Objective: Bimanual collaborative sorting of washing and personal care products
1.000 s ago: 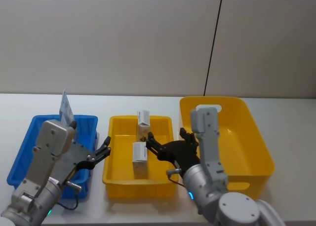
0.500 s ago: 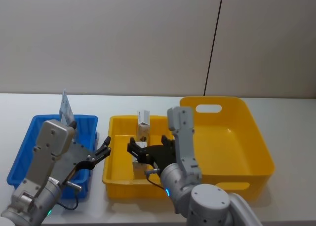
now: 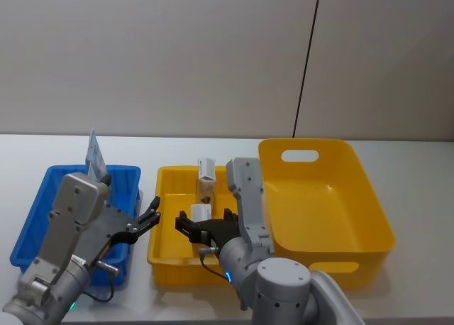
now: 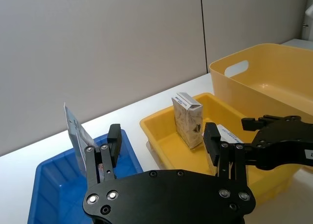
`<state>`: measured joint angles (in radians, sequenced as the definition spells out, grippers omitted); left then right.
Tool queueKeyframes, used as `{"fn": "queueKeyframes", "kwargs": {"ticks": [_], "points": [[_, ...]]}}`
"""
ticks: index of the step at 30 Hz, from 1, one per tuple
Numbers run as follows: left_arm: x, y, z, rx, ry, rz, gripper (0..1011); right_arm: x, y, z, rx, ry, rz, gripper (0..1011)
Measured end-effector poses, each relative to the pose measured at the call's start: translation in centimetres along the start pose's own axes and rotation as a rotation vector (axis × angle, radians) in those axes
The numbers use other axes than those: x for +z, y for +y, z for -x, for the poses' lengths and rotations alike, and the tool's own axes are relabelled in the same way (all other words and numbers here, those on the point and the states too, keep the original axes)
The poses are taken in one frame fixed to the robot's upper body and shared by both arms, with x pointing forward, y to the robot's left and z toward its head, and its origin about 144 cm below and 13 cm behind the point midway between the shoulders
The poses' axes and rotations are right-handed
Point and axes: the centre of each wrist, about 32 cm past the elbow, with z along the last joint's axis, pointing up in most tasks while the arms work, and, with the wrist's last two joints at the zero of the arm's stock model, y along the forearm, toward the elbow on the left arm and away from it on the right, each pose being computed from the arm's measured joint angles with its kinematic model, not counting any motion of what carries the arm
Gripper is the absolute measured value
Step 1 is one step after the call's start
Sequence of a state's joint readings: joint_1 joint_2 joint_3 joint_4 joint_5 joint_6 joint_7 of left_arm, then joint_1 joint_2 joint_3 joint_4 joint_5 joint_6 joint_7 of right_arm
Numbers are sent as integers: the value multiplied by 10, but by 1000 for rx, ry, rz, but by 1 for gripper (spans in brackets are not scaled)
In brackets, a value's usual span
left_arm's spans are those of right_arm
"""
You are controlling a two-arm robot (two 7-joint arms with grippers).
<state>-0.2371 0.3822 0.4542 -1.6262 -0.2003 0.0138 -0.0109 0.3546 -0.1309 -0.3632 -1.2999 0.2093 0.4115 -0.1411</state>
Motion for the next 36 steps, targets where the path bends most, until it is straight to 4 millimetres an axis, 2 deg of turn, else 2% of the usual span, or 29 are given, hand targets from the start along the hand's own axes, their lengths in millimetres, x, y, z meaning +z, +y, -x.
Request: {"fn": "queueKeyframes", "kwargs": {"ticks": [4, 8, 16, 17, 18, 20, 21, 27, 36], "points": [[0, 0, 0, 0, 0, 0, 1001, 1, 4, 2, -13, -2, 25, 1004], [0, 0, 0, 0, 0, 0, 1001, 0, 7, 2, -25, -5, 47, 946], [0, 0, 0, 0, 0, 0, 1001, -2, 12, 0, -34, -19, 78, 696], [0, 0, 0, 0, 0, 0, 1001, -2, 12, 0, -34, -19, 78, 696], [0, 0, 0, 0, 0, 0, 1001, -3, 13, 0, -34, -22, 81, 642], [0, 0, 0, 0, 0, 0, 1001, -2, 13, 0, -34, -25, 81, 601], [0, 0, 0, 0, 0, 0, 1001, -2, 14, 0, -33, -29, 80, 541], [0, 0, 0, 0, 0, 0, 1001, -2, 14, 2, -28, -47, 55, 367], [0, 0, 0, 0, 0, 0, 1001, 9, 7, 11, -12, -84, -39, 327]]}}
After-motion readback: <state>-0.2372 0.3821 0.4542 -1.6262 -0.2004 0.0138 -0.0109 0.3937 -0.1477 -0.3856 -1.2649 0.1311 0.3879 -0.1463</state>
